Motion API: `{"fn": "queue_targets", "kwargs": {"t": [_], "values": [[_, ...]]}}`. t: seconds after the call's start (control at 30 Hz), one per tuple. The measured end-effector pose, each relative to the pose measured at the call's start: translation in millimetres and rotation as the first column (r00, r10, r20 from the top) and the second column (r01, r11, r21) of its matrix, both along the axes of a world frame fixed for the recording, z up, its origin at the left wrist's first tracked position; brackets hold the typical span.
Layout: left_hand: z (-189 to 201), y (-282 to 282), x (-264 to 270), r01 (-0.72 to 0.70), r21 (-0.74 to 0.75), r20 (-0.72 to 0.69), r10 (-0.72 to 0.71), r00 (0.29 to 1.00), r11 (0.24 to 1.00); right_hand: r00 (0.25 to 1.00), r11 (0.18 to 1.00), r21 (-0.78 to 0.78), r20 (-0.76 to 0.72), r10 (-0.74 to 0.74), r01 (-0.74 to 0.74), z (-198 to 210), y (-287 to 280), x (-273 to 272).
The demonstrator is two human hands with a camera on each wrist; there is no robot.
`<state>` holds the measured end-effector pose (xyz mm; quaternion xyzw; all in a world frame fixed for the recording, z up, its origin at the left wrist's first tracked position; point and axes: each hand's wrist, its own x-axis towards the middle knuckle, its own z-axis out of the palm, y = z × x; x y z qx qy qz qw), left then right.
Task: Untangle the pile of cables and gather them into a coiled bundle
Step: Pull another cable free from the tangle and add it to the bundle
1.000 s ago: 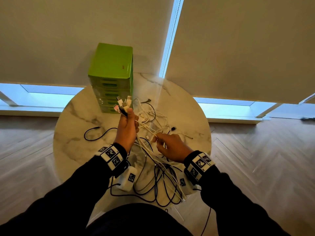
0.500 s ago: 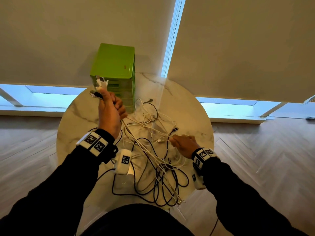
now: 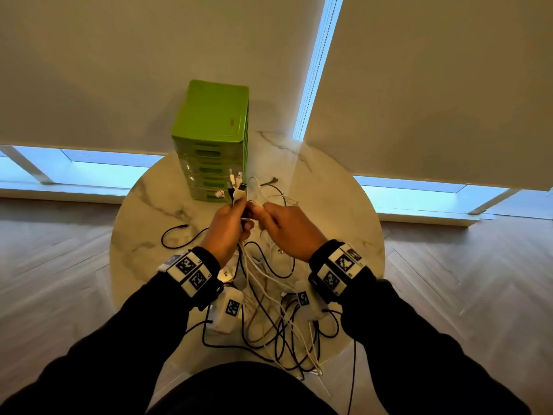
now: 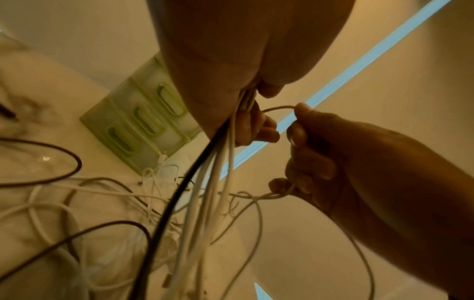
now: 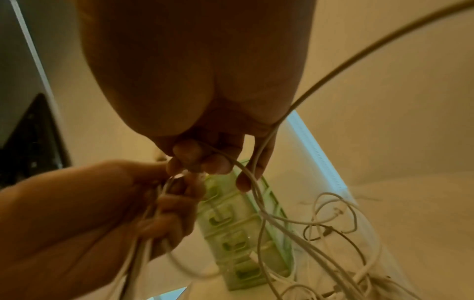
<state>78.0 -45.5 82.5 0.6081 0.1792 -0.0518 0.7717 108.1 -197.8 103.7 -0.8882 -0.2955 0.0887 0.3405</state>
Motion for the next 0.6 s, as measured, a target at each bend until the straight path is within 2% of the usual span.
{"fn": "queue_targets", "kwargs": {"t": [0.07, 0.13, 0.23, 0.3, 0.37, 0.43, 0.47, 0.53, 0.6], "values": [[3, 2, 2, -0.022, -0.114, 0.036, 0.027, 0.999, 0.993, 0.996, 0.995, -0.051, -0.008, 0.085, -0.086, -4, 9, -7], [8, 3, 5, -0.078, -0.219, 0.035, 0.087, 0.996, 0.973, 0.987, 0.988, -0.053, -0.079, 0.138, -0.142, -15, 13, -13], [12, 3, 5, -0.101, -0.291, 0.069, 0.126, 0.99, 0.951, 0.966, 0.991, -0.028, -0.229, 0.118, -0.128, -33, 9, -12], [12, 6, 5, -0.126, -0.35, 0.086, 0.166, 0.982, 0.928, 0.956, 0.99, -0.055, -0.273, 0.112, -0.131, -40, 2, -5], [14, 13, 3, -0.151, -0.397, 0.094, 0.204, 0.975, 0.905, 0.969, 0.956, -0.237, -0.216, 0.123, -0.174, -49, -7, 5], [19, 28, 2, -0.154, -0.387, 0.132, 0.221, 0.966, 0.909, 0.977, 0.839, -0.506, -0.166, 0.134, -0.201, -59, -23, 15], [23, 38, 3, -0.15, -0.387, 0.157, 0.225, 0.962, 0.91, 0.977, 0.781, -0.59, -0.174, 0.127, -0.206, -64, -33, 21], [30, 58, 6, -0.153, -0.373, 0.199, 0.24, 0.95, 0.915, 0.977, 0.756, -0.628, -0.2, 0.072, -0.184, -75, -54, 29], [35, 72, 8, -0.189, -0.313, 0.228, 0.267, 0.937, 0.931, 0.984, 0.794, -0.595, -0.177, 0.021, -0.124, -80, -69, 38]]}}
